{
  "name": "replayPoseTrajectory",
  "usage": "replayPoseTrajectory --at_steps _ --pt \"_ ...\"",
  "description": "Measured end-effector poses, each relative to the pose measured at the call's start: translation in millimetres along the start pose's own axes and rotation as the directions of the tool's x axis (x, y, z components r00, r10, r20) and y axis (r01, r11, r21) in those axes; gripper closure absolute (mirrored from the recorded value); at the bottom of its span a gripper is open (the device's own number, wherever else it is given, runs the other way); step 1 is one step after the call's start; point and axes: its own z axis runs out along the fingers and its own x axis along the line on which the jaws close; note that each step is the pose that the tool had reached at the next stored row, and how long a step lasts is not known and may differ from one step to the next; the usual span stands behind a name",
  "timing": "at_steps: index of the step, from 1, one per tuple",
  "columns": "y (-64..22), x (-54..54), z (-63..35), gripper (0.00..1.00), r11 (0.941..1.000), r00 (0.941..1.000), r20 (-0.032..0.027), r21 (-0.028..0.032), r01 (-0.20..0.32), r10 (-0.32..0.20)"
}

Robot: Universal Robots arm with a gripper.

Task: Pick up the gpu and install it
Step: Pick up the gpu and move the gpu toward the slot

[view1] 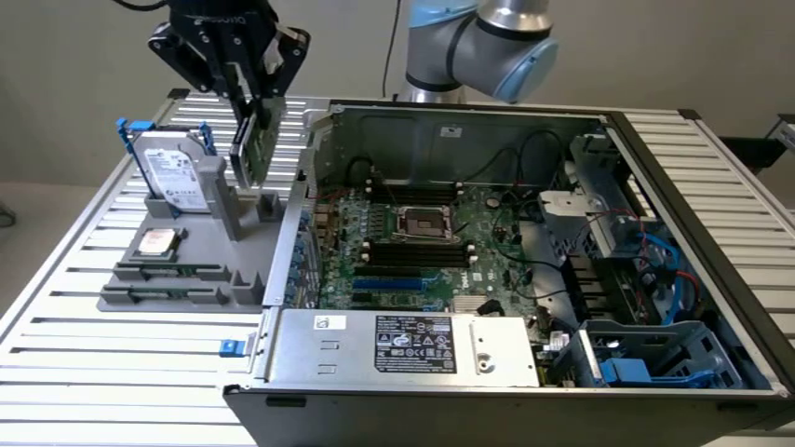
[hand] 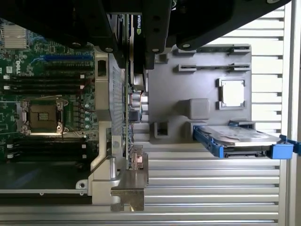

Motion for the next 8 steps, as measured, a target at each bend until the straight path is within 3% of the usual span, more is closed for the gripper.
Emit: replayPoseTrajectory --at_steps 6,8 --pt "2.5 -27.0 -13.5 0.74 1.0 0.9999 -0.0169 0.0005 -0.002 0.002" --pt "3.0 -36.0 -15.7 0.74 1.0 0.9998 -0.0197 0.0006 -0.003 0.003"
